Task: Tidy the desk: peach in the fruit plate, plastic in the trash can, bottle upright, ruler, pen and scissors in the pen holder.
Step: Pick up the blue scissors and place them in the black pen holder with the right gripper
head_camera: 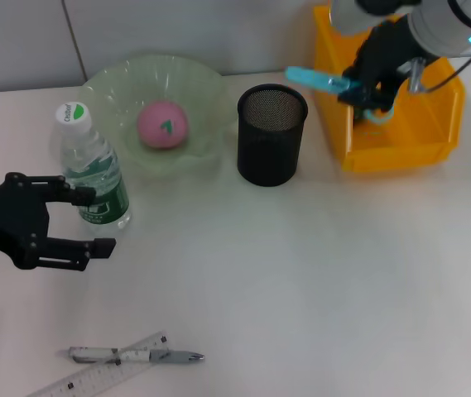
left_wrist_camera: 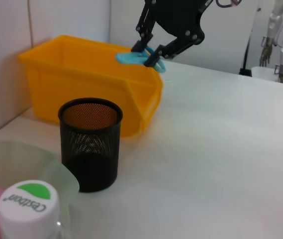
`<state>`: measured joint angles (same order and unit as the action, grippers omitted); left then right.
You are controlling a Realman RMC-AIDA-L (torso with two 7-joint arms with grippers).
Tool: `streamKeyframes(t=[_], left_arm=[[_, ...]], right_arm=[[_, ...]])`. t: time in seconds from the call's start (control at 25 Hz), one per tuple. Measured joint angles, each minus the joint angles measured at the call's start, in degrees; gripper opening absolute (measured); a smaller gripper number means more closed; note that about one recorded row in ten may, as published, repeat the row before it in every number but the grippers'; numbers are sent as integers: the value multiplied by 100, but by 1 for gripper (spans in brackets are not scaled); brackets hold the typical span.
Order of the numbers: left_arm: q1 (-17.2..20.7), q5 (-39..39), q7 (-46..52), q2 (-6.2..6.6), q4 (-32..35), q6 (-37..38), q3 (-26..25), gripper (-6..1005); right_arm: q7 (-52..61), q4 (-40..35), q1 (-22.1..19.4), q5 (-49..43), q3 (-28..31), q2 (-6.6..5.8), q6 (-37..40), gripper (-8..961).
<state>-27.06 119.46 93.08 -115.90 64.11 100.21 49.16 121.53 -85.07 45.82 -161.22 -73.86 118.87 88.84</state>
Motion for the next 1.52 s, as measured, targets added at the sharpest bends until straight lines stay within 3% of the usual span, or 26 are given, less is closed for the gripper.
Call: streamKeyframes(t=[0.32,0.6,0.92,1.04,1.12,1.52], left_arm=[[-13,-3,27,-60,-8,-123,-99,800],[-47,-3,-3,-114,-29,-233,-182,798],[-70,-6,-13,-148,-48,-425,-197,796],[-71,-9,-59,-176,-48,-498,-198,795],[-71,-10,-74,-181,-48,-519,-200,795],[-72,-12,-317,-232,-86,-832,-205,792]], right_arm=[[-840,-586,-555,-600,-1220,36,-941,236],[-1430,-644,-660,-613,-1473,22,-1136,237],[-2473,-645,-1065,-619,-1613,-1,-2109,237],[-3176,-463,-1373,-622,-1688,25,-3168,237],[-3328,-389,-1437,-621,-1725,30,-3413,238],[-5468,723,-2074,-619,-2390,57,-6110,238]])
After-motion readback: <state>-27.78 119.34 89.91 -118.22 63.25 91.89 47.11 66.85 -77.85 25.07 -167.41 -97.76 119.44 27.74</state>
